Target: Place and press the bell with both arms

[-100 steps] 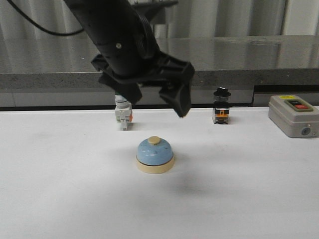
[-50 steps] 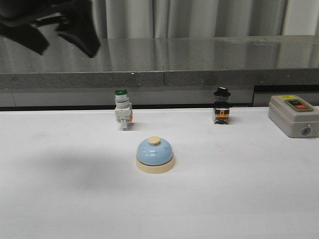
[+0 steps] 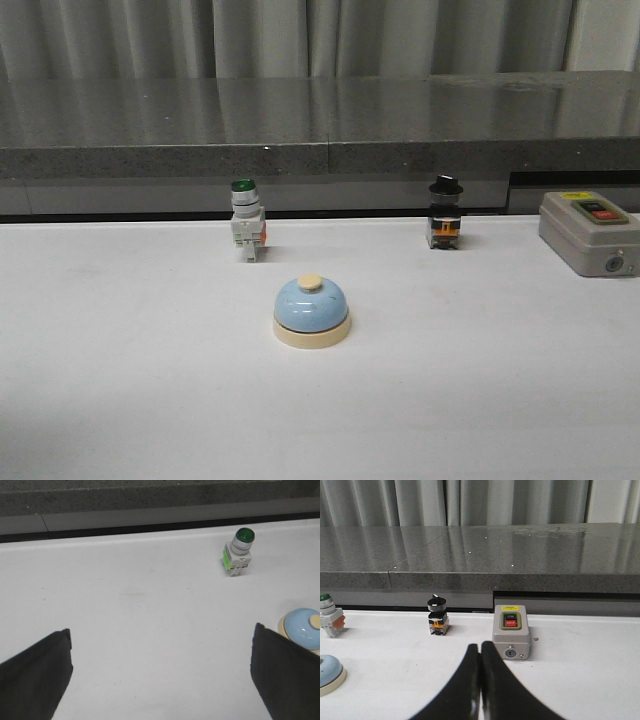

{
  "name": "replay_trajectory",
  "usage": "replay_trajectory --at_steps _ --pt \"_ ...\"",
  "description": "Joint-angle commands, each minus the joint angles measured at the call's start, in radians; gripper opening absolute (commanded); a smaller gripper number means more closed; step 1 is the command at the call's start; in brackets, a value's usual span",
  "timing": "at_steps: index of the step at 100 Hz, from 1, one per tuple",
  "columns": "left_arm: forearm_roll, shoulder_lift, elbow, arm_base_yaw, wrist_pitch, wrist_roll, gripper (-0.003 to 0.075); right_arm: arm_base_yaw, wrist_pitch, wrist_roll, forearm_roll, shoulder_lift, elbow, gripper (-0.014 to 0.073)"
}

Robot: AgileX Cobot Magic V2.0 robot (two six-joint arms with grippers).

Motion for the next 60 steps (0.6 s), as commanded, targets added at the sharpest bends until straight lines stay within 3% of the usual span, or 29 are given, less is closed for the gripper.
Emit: replay_trajectory --at_steps 1,21,32,42,60 --pt "-0.015 -0.094 0.023 0.005 -0.071 -0.007 0.0691 -0.007 -0.084 -0.004 -0.013 -0.019 -0.015 -0.006" --pt "-0.015 -0.293 0.108 0.005 -0.068 -0.007 0.0685 -0.007 -0.084 -0.004 -0.013 -0.019 -0.015 -0.006" --pt "-0.015 -0.375 0.127 0.005 -0.065 -0.007 0.0623 -0.007 -0.084 -0.004 -0.013 -0.019 -0.015 -0.006" --pt "-0.015 -0.417 0.127 0.005 -0.063 -0.007 0.0514 -0.007 -0.084 -0.004 -0.013 -0.019 -0.015 -0.006" --pt "-0.015 -0.425 0.127 0.005 -0.067 -0.007 0.0199 -0.007 -0.084 -0.004 -0.013 -0.019 -0.015 -0.006"
